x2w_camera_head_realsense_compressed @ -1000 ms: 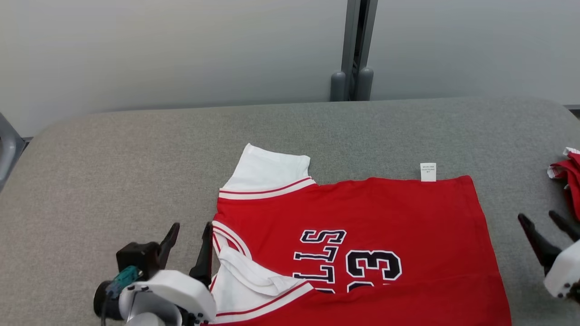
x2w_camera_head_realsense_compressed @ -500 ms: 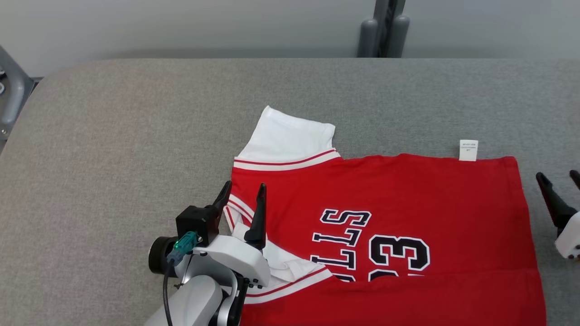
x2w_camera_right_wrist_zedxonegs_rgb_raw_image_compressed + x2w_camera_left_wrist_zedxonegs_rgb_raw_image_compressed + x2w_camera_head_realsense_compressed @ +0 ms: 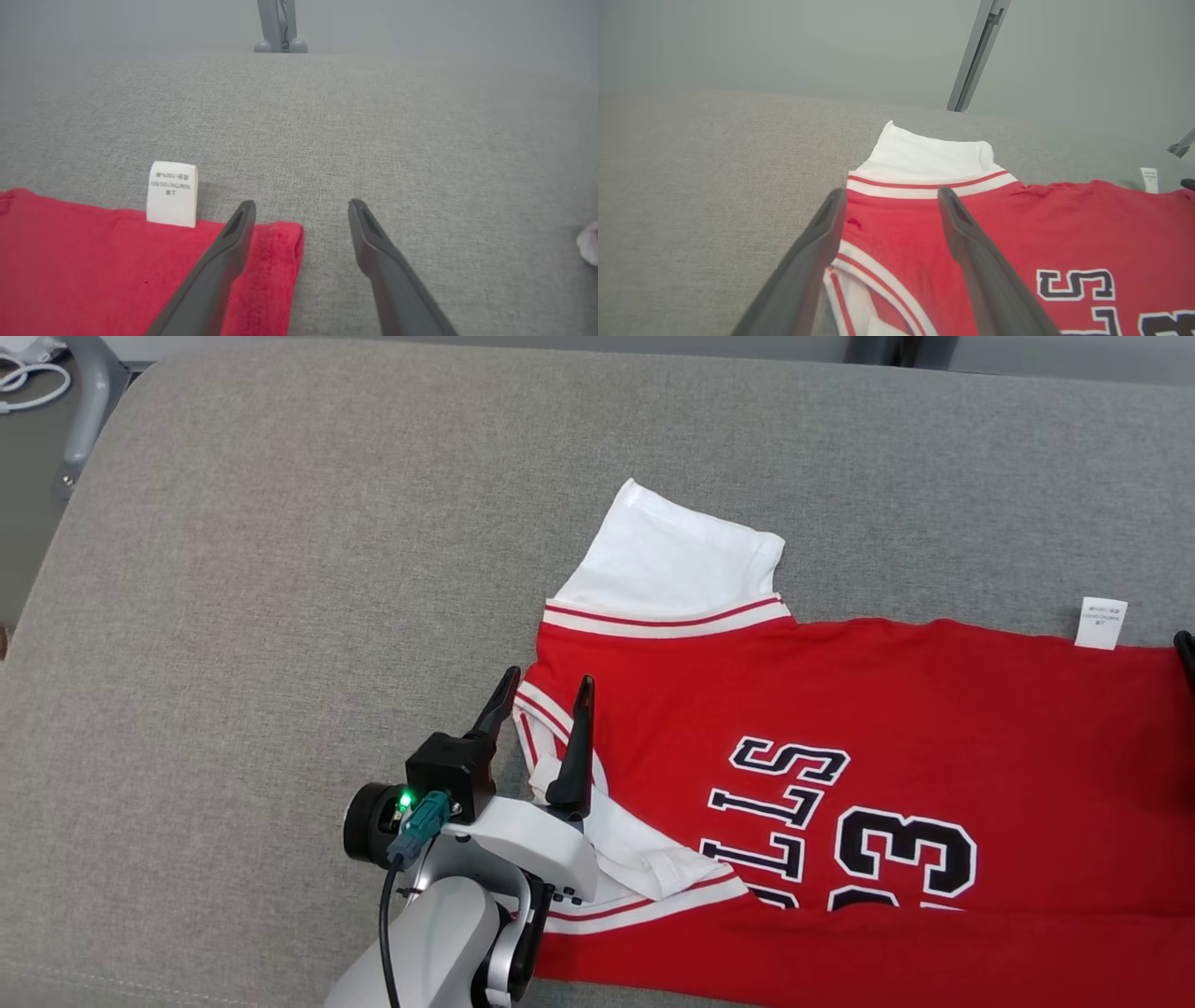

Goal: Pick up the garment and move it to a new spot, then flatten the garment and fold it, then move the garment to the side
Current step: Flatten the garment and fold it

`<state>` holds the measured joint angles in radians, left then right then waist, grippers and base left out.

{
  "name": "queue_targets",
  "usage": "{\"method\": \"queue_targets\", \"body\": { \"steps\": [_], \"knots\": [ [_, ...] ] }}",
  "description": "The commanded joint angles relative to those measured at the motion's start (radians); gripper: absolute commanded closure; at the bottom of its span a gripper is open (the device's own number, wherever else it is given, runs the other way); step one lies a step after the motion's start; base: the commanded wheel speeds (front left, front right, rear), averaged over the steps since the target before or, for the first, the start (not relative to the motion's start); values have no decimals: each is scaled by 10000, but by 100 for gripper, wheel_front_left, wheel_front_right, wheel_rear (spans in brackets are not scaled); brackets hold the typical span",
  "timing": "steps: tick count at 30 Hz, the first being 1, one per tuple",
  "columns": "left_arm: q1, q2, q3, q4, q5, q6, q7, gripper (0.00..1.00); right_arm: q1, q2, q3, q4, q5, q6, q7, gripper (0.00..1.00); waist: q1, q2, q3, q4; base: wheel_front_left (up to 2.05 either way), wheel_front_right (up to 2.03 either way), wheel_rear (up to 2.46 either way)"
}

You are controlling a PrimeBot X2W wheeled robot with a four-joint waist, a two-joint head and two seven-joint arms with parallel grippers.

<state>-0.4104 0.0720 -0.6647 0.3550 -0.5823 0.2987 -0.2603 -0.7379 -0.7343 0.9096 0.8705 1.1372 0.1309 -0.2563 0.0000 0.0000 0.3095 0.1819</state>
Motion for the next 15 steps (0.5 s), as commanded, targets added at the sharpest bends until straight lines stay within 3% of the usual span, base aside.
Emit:
{"method": "queue_targets", "body": {
  "steps": [1,7,8,9,10,15],
  "knots": [
    [-133,-4,101,17,138,-66,-52,0,-132,-82,148,52,145,-4,31,0,0,0,92,99,0,0,0],
    [-239,-102,342,66,370,-131,-52,0,-376,-149,845,-9,740,-4,283,0,0,0,184,87,0,0,0],
    [-274,-108,364,74,418,-141,-52,0,-415,-151,963,-22,814,-4,299,31,0,0,203,65,0,0,0],
    [-307,-118,382,91,434,-144,-53,0,-461,-157,1083,-50,862,-4,301,72,0,0,220,41,0,0,0],
    [-349,-127,393,112,481,-151,-53,0,-512,-159,1202,-104,922,-4,298,100,0,0,241,11,0,0,0],
    [-844,-128,427,346,685,-173,-53,0,-811,-269,1708,-297,1162,-4,193,100,0,0,436,-198,0,0,0]
  ]
}}
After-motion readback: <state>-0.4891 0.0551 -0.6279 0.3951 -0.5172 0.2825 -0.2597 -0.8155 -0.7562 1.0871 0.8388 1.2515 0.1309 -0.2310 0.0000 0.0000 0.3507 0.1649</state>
